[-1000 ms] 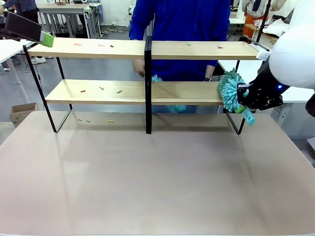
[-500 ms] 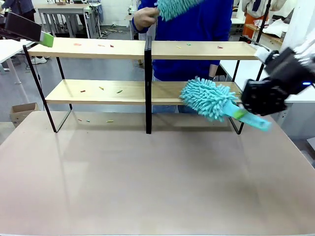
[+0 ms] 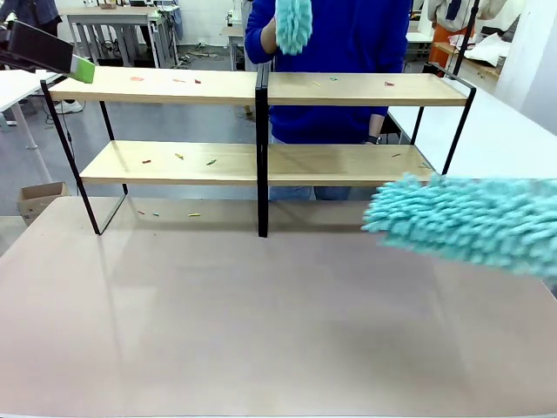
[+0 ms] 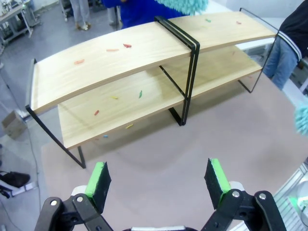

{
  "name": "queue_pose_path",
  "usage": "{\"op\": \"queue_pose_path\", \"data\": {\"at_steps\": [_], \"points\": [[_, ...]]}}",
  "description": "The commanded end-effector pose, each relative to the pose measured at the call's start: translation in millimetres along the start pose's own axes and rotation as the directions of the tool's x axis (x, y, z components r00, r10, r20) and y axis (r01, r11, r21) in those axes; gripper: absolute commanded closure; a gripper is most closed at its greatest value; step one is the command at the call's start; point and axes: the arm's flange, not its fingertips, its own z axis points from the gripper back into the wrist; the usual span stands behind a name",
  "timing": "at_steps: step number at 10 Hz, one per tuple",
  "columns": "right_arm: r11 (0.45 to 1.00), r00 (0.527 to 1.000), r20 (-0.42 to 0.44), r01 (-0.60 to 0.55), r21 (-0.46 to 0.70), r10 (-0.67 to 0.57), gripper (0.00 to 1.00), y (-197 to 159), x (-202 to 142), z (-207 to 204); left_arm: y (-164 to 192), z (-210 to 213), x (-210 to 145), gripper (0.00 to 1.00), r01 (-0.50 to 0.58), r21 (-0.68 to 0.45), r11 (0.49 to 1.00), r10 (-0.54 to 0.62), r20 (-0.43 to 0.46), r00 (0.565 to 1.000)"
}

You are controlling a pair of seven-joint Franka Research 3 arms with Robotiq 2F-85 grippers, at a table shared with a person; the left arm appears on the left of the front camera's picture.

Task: Clean the shelves.
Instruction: Clean a randomly selected level of the Shelf with the Duster.

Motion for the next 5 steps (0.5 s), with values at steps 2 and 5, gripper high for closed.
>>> {"op": "queue_pose_path", "data": {"at_steps": [2,5], "points": [[0.958,0.94,0.226,-0.278,0.07,0.257,0.88,-26,-17,56,1,1,0,0.0,-0.002,-0.001,1.0,0.002,0.002,1.0],[0.829,0.779,0.437,-0.547,0.12,0.45,0.88,-41,-32,74,1,1,0,0.0,-0.002,-0.001,1.0,0.002,0.002,1.0]]}}
